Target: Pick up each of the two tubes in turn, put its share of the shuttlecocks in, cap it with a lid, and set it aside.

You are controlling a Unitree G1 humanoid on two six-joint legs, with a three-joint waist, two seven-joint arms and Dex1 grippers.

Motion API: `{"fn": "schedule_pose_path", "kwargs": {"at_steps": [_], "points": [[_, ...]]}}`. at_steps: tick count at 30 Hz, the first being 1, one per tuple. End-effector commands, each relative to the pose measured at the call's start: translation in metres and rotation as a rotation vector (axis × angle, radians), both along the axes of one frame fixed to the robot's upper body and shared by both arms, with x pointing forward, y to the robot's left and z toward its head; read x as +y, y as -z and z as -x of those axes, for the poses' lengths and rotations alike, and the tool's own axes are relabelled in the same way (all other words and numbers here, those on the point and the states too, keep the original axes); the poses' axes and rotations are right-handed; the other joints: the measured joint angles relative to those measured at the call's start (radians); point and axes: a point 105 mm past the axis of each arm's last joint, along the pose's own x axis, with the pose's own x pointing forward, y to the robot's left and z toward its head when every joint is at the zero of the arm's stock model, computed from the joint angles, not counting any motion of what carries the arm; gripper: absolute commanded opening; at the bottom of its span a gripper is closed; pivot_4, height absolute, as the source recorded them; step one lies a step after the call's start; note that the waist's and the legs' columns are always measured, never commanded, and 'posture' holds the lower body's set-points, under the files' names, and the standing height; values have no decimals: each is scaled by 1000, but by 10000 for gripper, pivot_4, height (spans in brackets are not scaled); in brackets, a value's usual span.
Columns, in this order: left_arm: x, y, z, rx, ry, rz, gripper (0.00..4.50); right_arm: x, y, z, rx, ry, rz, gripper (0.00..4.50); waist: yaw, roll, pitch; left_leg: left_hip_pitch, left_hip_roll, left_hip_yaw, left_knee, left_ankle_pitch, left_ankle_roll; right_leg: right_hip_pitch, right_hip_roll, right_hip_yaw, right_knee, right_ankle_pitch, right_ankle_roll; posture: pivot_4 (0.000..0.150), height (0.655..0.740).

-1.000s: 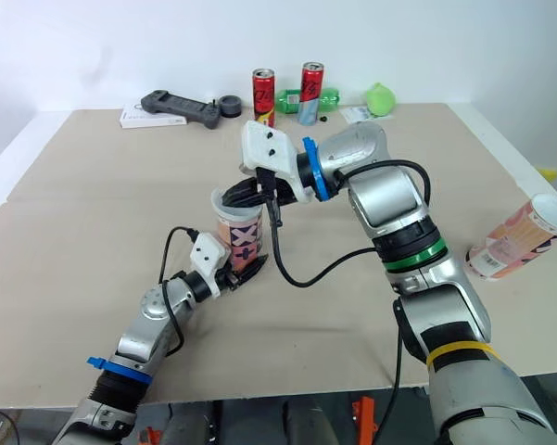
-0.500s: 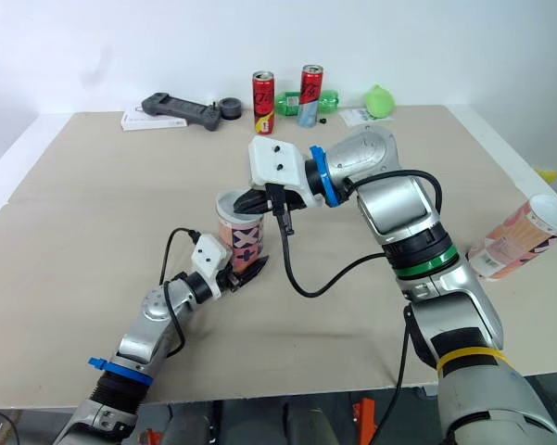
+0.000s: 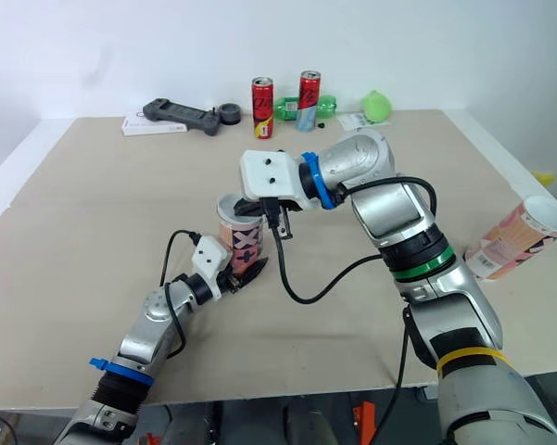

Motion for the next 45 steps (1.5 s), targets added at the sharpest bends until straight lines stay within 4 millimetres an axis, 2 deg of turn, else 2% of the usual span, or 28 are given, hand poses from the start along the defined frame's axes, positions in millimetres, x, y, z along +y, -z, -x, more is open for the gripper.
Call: {"fn": "schedule_pose_path", "kwargs": {"at_steps": [1, 10, 20, 28, 30, 31, 33, 35, 38, 41, 45], "points": [[0, 14, 2, 59, -2, -10, 29771, -3, 48, 4, 85, -5, 179, 129, 0, 0, -1, 1, 0, 0, 0, 0, 0, 0, 0, 0, 0, 0, 0, 1500, 7400], [0, 15, 2, 59, -5, -8, 29771, -3, 82, 17, 73, -91, 344, 129, 0, 0, -13, 11, 1, 1, -2, -5, -7, 8, 0, 0, -4, -4, -2, 1500, 7400], [-2, 15, 3, 55, -12, 2, 29771, -4, 106, 27, 117, -151, 444, 129, 0, 1, -31, 19, 2, 1, -5, -12, -6, 19, -1, -2, -12, -8, -3, 1500, 7400], [1, 16, 4, 54, -28, 6, 29771, 0, 109, 31, 137, -183, 434, 129, 0, 1, -36, 31, 2, 1, -6, -22, -10, 30, -2, -2, -14, -15, -5, 1500, 7400], [1, 16, 4, 54, -28, 7, 29771, 7, 100, 32, 153, -182, 351, 129, 0, 2, -37, 32, 2, 1, -6, -23, -10, 30, -2, -2, -14, -16, -5, 1500, 7400], [0, 16, 4, 53, -27, 9, 29771, 12, 85, 30, 172, -161, 254, 129, 0, 2, -38, 32, 2, 1, -6, -23, -9, 31, -2, -2, -14, -16, -5, 1500, 7400], [0, 14, 4, 50, -20, 18, 29771, 18, 45, 21, 183, -94, -4, 129, 0, -2, -36, 32, 2, 1, -6, -24, -9, 31, -2, -2, -14, -16, -5, 1500, 7400], [0, 13, 4, 50, -9, 28, 29771, 15, 10, 17, 218, -39, -225, 129, 0, -1, -29, 30, 3, 0, -6, -24, -9, 30, -2, -3, -14, -16, -6, 1500, 7400], [-1, 9, 4, 49, 12, 51, 29771, 2, -21, 20, 278, 5, -464, 129, 4, -1, -22, 24, 2, 0, -6, -22, -6, 27, -2, -2, -14, -16, -6, 1500, 7400], [-3, 4, 5, 44, 43, 69, 29771, -17, -30, 27, 363, 62, -629, 11064, 6, 1, -21, 3, 1, -4, -5, -21, -4, 13, 0, -2, -14, -10, -4, 1500, 7400], [-3, -3, 7, 38, 88, 92, 29771, -44, -12, 35, 457, 192, -756, 26090, 12, 0, -20, -2, -1, -10, -4, -25, -2, 13, 0, -6, -15, -12, -6, 1500, 7400]]}}
